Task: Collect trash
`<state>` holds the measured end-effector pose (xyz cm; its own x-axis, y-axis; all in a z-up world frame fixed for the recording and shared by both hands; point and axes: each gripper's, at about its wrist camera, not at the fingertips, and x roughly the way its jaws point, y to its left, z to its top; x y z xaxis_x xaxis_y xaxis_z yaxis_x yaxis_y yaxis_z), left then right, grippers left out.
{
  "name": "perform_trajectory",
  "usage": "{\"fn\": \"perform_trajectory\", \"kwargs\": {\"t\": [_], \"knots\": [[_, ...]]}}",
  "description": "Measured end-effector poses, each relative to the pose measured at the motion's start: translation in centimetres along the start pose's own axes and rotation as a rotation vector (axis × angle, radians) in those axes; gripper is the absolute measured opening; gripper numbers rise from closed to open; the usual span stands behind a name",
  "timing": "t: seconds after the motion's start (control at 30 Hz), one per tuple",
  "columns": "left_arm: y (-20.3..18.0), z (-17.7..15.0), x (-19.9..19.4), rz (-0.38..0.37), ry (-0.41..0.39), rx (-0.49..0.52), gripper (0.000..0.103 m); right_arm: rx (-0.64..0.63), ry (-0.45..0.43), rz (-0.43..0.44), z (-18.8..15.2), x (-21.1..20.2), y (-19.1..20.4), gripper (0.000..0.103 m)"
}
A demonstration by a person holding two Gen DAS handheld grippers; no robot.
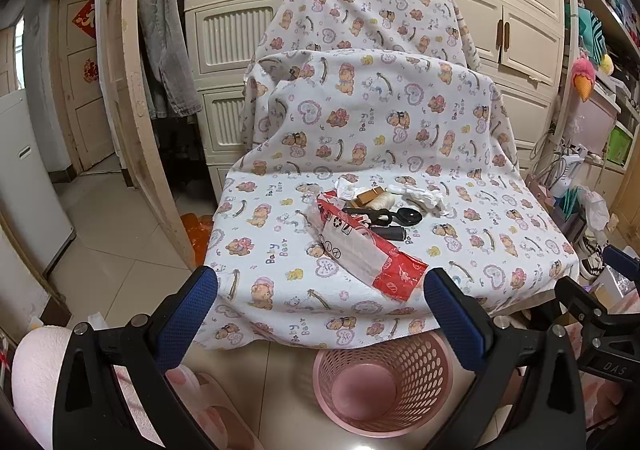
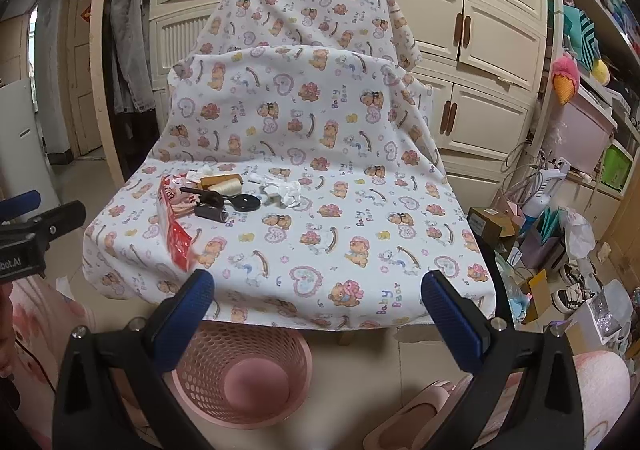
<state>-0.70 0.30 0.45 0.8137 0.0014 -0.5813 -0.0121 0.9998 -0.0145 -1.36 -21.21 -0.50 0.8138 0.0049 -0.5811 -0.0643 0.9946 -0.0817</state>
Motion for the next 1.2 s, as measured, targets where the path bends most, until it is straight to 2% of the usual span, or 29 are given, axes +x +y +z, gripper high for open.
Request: {"fn": "perform_trajectory", "kwargs": {"t": [0.47,0.8,1.03,1.13,1.2], "knots": [[0.3,-0.5,0.4,0.004,0.009,-0.001,0.102,0.005,0.002,0.006,0.0,0.1,-0.1,0.103],[-0.1,-1.1,1.0,0.009,0.021,0.017,0.102,0.031,0.044,0.047,-0.1,0.3,-0.3,0.103],[-0.5,-1.0,1.5,0.048,0.018,0.040,0.102,0.040,0.026,0.030,-0.1,0.1,-0.5,0.103],[-0.4,-0.8,1.8,0.029,0.041,0.022,0.102,0.051,0.016,0.028,-0.1,-0.1,-0.7,0.103],[-0.3,-0.9,1.9,0.043,0.038,0.029,0.102,0.053,0.010,0.024,0.0,-0.1,-0.7,0.103]]}}
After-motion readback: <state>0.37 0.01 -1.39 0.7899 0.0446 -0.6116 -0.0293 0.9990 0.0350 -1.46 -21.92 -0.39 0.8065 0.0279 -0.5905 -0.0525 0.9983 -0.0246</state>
